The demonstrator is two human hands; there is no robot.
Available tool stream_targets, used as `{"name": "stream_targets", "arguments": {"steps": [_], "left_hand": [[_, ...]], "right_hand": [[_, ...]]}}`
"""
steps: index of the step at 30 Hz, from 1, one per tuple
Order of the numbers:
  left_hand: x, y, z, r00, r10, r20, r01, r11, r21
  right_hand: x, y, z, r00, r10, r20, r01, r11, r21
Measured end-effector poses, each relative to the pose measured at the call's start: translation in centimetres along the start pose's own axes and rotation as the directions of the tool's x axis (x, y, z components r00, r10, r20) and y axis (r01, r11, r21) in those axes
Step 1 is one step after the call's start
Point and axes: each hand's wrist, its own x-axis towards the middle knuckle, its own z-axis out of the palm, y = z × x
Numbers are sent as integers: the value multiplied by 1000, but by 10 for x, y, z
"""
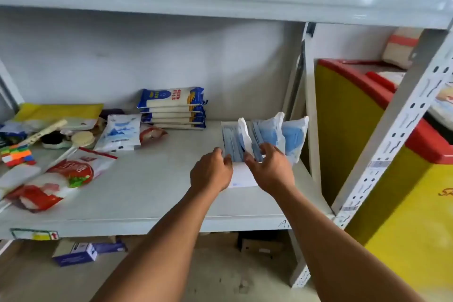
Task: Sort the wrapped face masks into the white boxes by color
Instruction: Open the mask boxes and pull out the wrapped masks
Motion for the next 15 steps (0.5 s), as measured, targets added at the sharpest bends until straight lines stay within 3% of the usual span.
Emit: {"name": "stream_targets", "arguments": {"steps": [6, 15], "left_hand": [[45, 3, 14, 989, -111, 95, 114, 993, -27], [90, -45, 19, 974, -182, 133, 187, 982, -23]], "right_hand": [[38, -8, 31, 994, 94, 49, -96, 994, 44], [54, -28, 66, 999, 38, -16, -37, 995, 94]]}}
